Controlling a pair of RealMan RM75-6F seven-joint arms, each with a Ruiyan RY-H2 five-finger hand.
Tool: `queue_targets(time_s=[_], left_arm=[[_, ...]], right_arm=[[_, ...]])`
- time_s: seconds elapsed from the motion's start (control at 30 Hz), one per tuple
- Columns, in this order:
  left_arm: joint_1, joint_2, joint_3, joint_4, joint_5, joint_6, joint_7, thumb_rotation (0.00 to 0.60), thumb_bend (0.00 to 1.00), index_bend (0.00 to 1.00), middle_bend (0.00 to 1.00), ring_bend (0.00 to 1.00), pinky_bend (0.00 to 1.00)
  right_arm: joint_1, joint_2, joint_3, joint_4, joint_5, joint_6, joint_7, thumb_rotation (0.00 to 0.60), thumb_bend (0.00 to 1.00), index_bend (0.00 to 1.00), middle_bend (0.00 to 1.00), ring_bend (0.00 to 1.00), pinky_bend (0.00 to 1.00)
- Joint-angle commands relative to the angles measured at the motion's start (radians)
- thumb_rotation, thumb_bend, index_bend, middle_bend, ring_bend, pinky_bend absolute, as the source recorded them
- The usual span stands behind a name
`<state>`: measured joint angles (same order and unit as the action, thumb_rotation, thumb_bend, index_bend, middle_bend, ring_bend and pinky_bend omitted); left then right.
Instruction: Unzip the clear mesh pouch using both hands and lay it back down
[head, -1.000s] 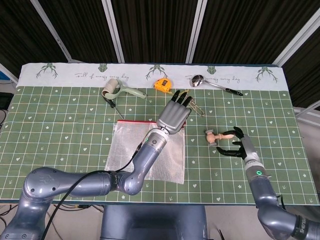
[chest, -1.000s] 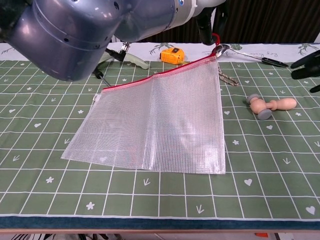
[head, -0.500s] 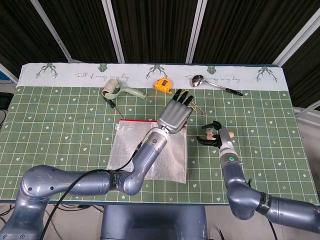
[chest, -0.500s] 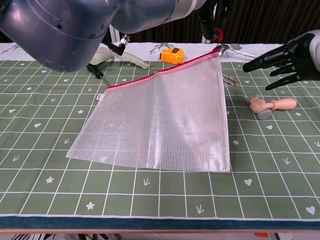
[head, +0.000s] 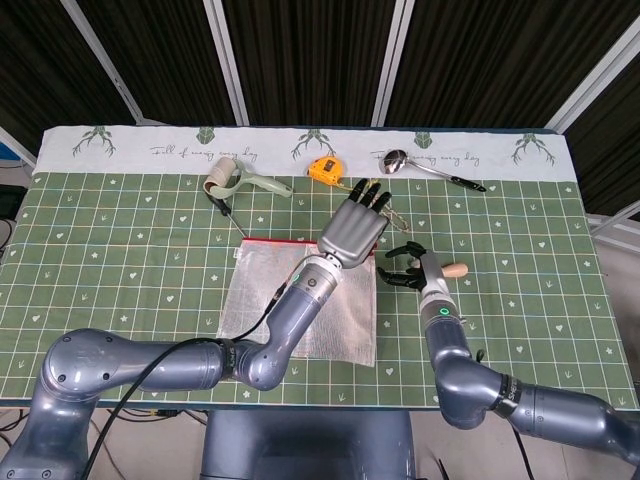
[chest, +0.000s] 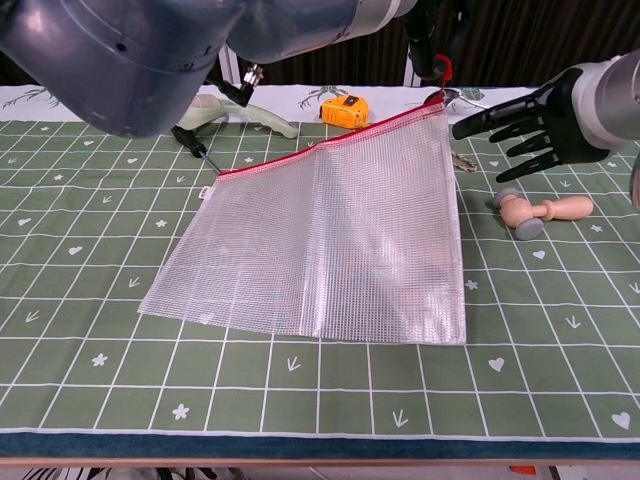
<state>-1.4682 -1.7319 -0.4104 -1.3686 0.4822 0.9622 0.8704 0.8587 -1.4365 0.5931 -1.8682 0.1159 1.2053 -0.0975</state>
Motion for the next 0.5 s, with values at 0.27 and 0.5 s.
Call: queue_targets(time_s=[0.27, 0.5], left_arm=[[-0.01, 0.0, 0.008, 0.013, -0.007, 0.0, -0.01, 0.6, 0.43, 0.61, 0.12, 0.0, 0.0], [-0.011, 0.005, 0.012, 0.004, -0.005, 0.006, -0.023, 0.6, 0.43, 0.61, 0.12, 0.0, 0.0]], right_arm=[[0.012, -0.023, 0.032, -0.005, 0.002, 0.019, -0.014, 0.6, 0.36, 0.44, 0.1, 0.0, 0.21], [0.022, -0.046, 0.046, 0.015, 0.011, 0.026, -0.031, 0.6, 0.36, 0.44, 0.1, 0.0, 0.21]])
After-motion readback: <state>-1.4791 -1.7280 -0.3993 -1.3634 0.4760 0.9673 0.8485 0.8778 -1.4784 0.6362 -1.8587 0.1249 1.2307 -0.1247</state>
